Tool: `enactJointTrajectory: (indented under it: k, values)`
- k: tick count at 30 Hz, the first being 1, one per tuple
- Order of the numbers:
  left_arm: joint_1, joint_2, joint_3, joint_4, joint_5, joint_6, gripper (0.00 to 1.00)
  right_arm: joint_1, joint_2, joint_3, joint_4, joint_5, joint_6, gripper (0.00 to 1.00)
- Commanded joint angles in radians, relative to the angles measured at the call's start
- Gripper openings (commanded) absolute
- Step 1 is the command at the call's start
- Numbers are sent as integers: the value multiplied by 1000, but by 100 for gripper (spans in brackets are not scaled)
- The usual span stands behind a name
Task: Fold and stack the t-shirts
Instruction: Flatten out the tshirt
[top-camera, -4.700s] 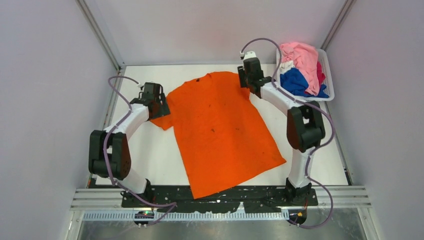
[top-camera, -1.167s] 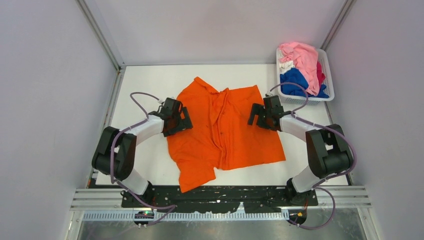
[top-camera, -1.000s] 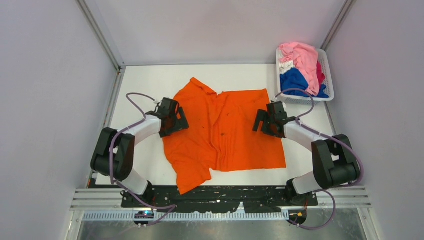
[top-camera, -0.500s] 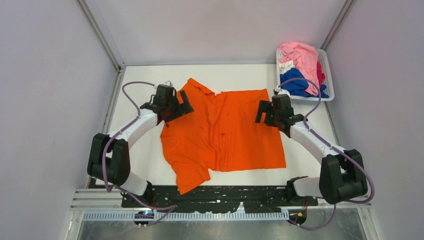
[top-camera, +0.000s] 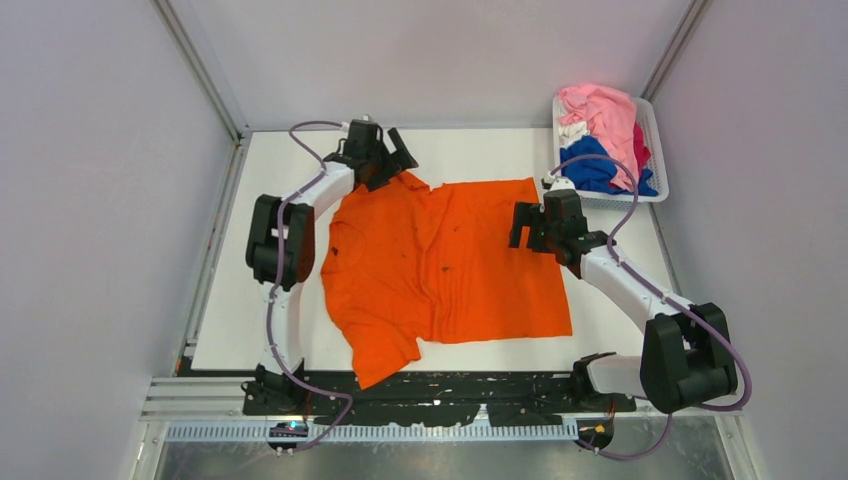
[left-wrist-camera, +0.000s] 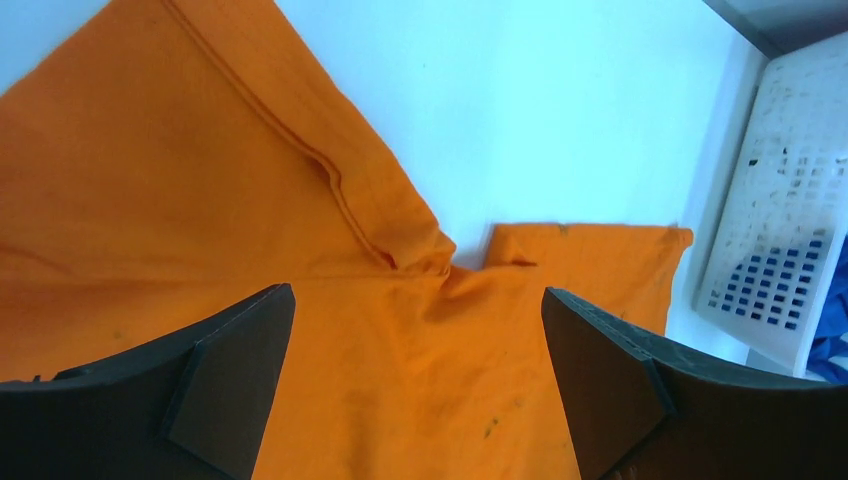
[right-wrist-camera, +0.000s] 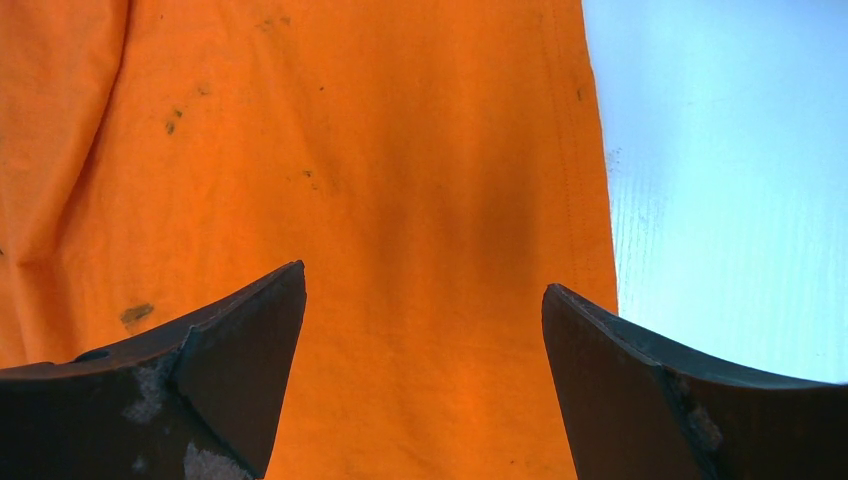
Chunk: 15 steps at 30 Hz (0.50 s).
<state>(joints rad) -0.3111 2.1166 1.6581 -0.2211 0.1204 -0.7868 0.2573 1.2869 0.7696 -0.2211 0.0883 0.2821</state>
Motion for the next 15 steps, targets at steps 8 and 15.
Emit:
enactJointTrajectory:
  k: [8,15]
  values:
    - [4,158,144,63,33,-167,99,1,-29,2,-6,69,-26,95]
    - [-3,176,99,214,25,-246,99,1,-36,-7,0,82,-27,95]
